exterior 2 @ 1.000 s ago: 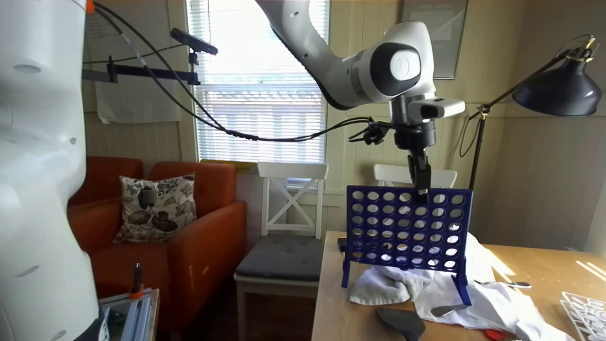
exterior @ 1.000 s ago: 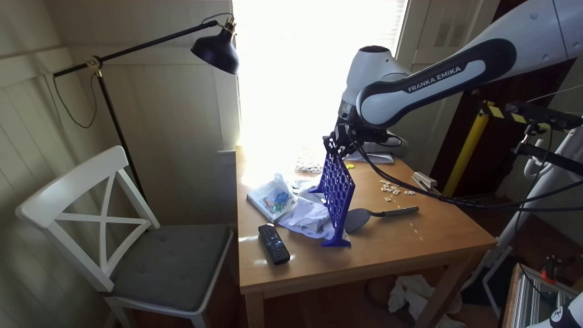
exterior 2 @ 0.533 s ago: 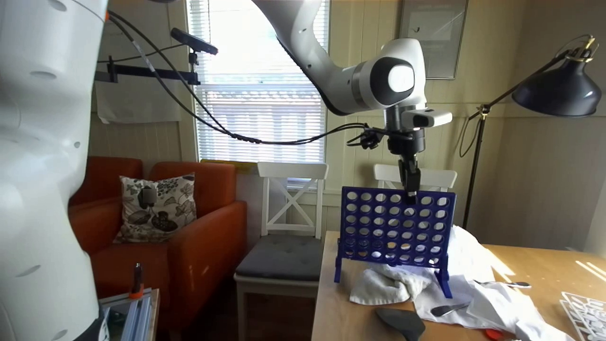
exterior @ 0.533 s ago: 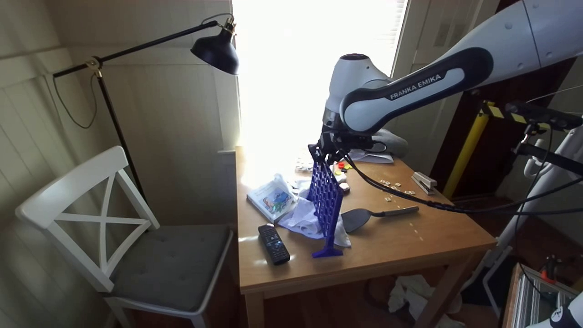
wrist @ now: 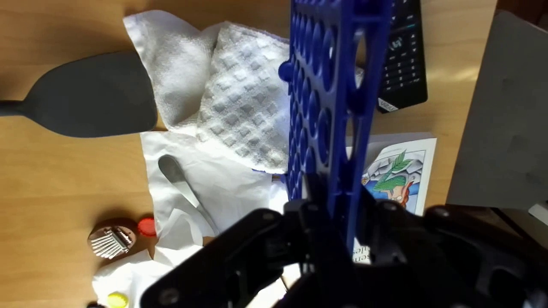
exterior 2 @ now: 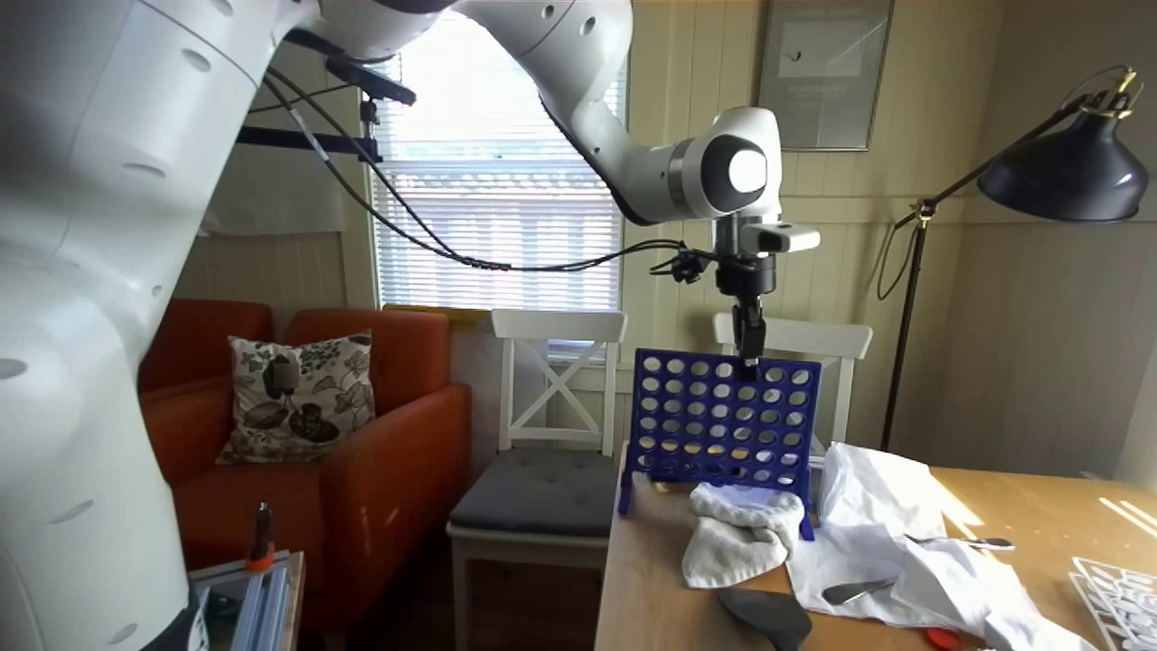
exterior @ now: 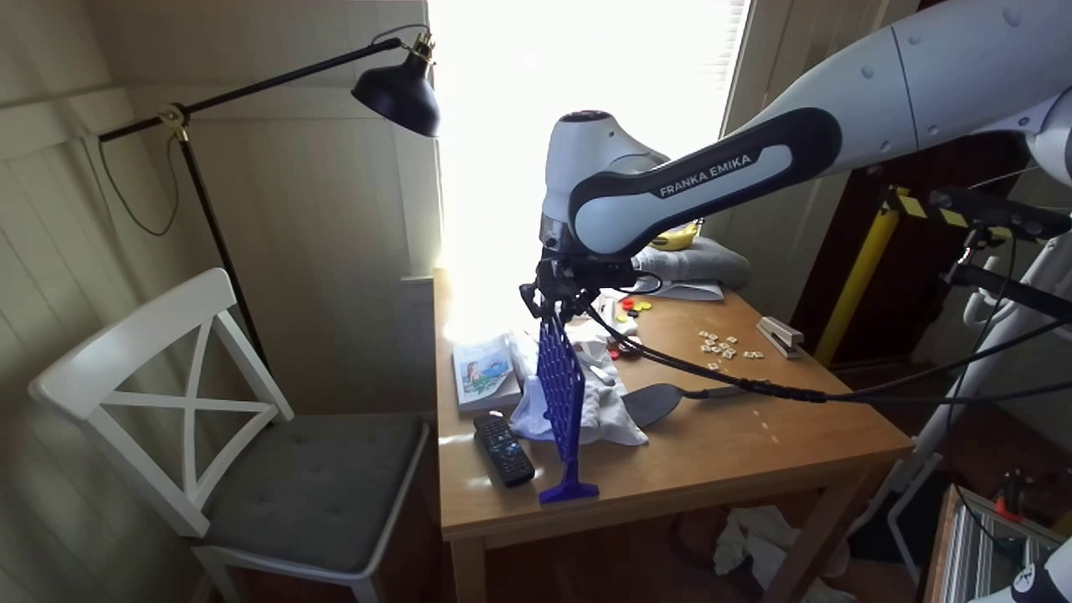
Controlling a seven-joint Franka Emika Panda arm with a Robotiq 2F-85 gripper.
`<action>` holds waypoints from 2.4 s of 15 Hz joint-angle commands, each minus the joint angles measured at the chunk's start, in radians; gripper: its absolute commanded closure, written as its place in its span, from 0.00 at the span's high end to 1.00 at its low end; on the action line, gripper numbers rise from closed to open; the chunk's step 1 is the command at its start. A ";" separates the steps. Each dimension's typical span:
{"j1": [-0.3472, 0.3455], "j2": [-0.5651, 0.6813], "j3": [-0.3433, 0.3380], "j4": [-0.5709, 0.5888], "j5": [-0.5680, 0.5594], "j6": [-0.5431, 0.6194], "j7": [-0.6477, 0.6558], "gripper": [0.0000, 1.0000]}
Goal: Shift the blue object to the left
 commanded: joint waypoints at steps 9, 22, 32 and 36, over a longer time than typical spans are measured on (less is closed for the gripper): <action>0.054 0.063 -0.030 0.132 -0.063 -0.164 0.171 0.05; -0.019 0.048 -0.058 0.092 -0.092 -0.083 -0.076 0.51; 0.012 -0.107 -0.104 0.036 -0.221 -0.253 -0.020 1.00; -0.015 -0.095 -0.077 0.081 -0.217 -0.261 -0.045 1.00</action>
